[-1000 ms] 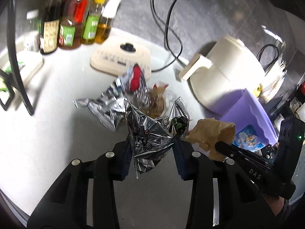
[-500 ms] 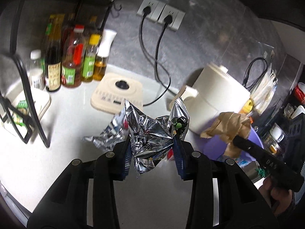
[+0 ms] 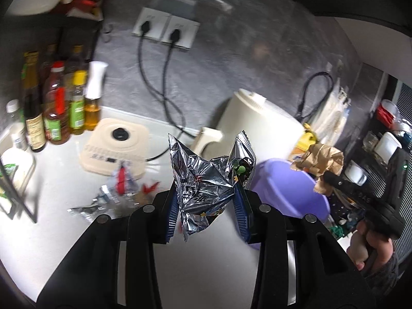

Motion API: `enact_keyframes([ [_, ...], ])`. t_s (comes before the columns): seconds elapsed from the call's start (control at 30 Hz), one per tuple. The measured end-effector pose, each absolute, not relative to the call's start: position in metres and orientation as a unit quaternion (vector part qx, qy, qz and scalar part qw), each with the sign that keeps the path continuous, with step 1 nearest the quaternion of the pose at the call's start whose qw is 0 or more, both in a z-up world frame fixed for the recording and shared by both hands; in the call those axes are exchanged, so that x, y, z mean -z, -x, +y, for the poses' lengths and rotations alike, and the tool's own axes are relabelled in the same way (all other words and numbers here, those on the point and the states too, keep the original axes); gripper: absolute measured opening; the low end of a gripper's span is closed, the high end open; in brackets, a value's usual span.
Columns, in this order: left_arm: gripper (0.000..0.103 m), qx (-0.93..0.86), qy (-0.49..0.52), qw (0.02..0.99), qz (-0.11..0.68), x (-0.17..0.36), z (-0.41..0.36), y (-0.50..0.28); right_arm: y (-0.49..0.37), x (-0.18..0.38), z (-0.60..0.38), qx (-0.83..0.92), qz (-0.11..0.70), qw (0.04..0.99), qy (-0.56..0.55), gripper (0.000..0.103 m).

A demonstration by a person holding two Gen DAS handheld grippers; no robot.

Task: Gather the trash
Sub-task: 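Carry the paper bag and foil bag over the purple bucket and release both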

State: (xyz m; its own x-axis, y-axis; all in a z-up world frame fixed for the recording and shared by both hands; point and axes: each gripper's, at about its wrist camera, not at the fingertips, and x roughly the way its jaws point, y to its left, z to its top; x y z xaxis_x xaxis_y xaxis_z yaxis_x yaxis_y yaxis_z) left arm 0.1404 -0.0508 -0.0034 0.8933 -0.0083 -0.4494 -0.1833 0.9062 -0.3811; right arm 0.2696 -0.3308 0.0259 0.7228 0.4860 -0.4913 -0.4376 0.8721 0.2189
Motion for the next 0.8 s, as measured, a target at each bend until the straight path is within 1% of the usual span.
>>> enact_keyframes([
  [0.07, 0.038, -0.033, 0.209, 0.951, 0.225, 0.001, -0.061, -0.147, -0.276, -0.025, -0.342, -0.235, 0.277, 0.931, -0.040, 0.013],
  [0.1, 0.038, -0.025, 0.206, 0.952, 0.225, -0.001, -0.068, -0.153, -0.279, -0.024, -0.347, -0.229, 0.278, 0.932, -0.037, 0.015],
  [0.17, 0.038, -0.012, 0.201, 0.953, 0.224, -0.004, -0.080, -0.164, -0.287, -0.020, -0.355, -0.218, 0.283, 0.933, -0.036, 0.016],
  [0.2, 0.038, -0.007, 0.200, 0.954, 0.224, -0.006, -0.085, -0.168, -0.292, -0.019, -0.360, -0.218, 0.289, 0.932, -0.036, 0.023],
  [0.23, 0.038, -0.003, 0.199, 0.954, 0.223, -0.007, -0.089, -0.171, -0.295, -0.017, -0.364, -0.220, 0.292, 0.930, -0.038, 0.036],
  [0.27, 0.038, 0.001, 0.198, 0.955, 0.222, -0.009, -0.093, -0.176, -0.295, -0.017, -0.368, -0.219, 0.291, 0.930, -0.040, 0.043],
  [0.3, 0.038, 0.007, 0.195, 0.955, 0.221, -0.011, -0.099, -0.181, -0.296, -0.018, -0.373, -0.216, 0.287, 0.932, -0.042, 0.053],
  [0.33, 0.038, 0.011, 0.192, 0.956, 0.220, -0.013, -0.104, -0.185, -0.297, -0.019, -0.378, -0.215, 0.282, 0.934, -0.042, 0.055],
  [0.57, 0.038, 0.036, 0.181, 0.958, 0.221, -0.018, -0.135, -0.217, -0.300, -0.030, -0.419, -0.208, 0.267, 0.939, -0.067, 0.056],
  [0.73, 0.038, 0.060, 0.173, 0.956, 0.229, -0.015, -0.167, -0.247, -0.295, -0.034, -0.443, -0.206, 0.265, 0.939, -0.068, 0.061],
  [0.8, 0.038, 0.071, 0.167, 0.955, 0.235, -0.013, -0.179, -0.257, -0.294, -0.032, -0.452, -0.204, 0.268, 0.939, -0.067, 0.061],
])
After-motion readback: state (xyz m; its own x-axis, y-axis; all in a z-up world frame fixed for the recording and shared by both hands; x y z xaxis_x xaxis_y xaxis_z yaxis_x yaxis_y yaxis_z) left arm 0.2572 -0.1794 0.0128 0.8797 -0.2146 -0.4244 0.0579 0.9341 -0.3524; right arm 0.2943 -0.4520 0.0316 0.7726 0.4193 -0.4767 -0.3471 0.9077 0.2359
